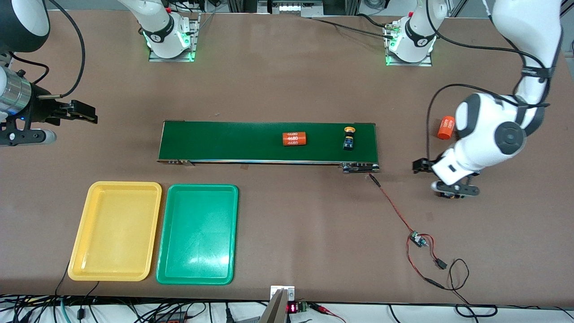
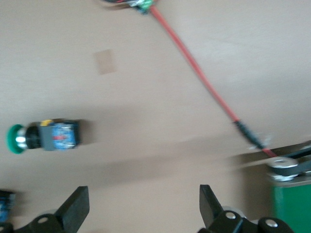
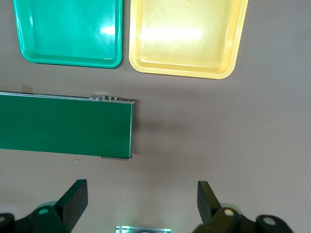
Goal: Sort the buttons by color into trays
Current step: 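Grasp another black button with the left gripper, then place the button on the conveyor while the right gripper reaches the belt, then grasp the yellow-capped button with the right gripper while the left grasps cylinder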
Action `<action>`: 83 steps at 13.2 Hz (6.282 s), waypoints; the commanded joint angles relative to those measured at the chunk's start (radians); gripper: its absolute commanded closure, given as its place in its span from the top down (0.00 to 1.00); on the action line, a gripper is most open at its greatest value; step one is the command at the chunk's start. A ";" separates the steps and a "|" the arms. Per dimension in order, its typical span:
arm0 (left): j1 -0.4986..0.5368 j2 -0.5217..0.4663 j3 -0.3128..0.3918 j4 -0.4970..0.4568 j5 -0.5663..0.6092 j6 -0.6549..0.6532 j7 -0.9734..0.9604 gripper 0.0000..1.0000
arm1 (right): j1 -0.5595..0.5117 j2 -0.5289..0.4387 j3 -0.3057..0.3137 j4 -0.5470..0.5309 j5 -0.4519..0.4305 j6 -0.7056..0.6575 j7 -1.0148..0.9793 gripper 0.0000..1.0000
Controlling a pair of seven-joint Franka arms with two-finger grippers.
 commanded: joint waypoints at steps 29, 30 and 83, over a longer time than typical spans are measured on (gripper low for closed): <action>0.145 0.270 0.000 0.115 0.105 0.150 1.454 0.15 | -0.063 -0.011 0.000 0.016 0.019 -0.183 -0.005 1.00; 0.139 0.256 0.000 0.113 0.104 0.145 1.454 0.04 | -0.070 -0.013 -0.002 0.009 0.022 -0.209 -0.005 1.00; 0.114 -0.172 -0.071 -0.245 -0.052 -0.116 0.295 1.00 | 0.357 0.200 0.299 -0.427 -0.085 0.796 0.860 1.00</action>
